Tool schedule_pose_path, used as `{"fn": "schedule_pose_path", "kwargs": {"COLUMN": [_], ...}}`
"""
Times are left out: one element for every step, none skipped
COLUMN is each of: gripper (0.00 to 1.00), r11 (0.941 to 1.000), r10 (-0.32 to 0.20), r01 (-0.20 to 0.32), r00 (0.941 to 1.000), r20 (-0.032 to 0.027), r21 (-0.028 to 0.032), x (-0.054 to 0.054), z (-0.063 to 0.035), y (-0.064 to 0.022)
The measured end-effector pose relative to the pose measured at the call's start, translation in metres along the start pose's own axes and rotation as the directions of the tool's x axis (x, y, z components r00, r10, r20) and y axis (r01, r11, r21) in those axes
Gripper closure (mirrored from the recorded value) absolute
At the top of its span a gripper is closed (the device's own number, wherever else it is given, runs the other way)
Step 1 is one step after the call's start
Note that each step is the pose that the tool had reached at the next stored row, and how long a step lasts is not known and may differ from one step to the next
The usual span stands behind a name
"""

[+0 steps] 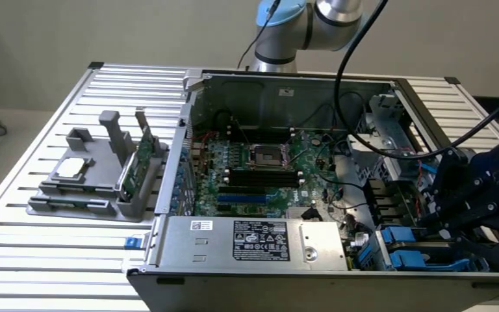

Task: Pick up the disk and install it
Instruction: 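Insert the first disk wire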

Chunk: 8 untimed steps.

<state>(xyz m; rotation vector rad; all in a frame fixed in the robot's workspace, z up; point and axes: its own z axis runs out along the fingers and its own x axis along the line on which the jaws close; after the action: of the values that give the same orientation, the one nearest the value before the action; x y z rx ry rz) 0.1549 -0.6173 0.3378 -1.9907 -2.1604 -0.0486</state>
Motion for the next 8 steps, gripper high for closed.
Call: {"fn": "schedule_pose_path", "kwargs": {"gripper": [0.83, 0.83, 0.83, 0.83, 0.83, 0.83, 0.83, 0.83], "r11": [1.0000, 1.0000, 1.0000, 1.0000, 1.0000, 1.0000, 1.0000, 1.0000], "r10": [0.000, 0.000, 0.000, 0.000, 0.000, 0.000, 0.000, 0.001], "r01": [0.000, 0.000, 0.000, 0.000, 0.000, 0.000, 0.000, -0.001], "r00": [1.0000, 1.0000, 1.0000, 1.0000, 1.0000, 1.0000, 1.0000, 1.0000], "r20": [0.0001, 0.0000, 0.0000, -0.0001, -0.0006, -0.0007, -0.0010, -0.0014], "r21": [0.0000, 0.0000, 0.0000, 0.0000, 0.0000, 0.0000, -0.0001, -0.0002], "x": [0.0001, 0.0002, 0.0002, 0.0002, 0.0003, 0.0003, 0.0003, 0.0003], "z": [-0.0003, -0.0005, -0.0006, -0.0006, -0.0007, -0.0008, -0.0007, -0.0006], "y": [0.0000, -0.0001, -0.0001, -0.0001, -0.0001, -0.0001, -0.0001, -0.0001]}}
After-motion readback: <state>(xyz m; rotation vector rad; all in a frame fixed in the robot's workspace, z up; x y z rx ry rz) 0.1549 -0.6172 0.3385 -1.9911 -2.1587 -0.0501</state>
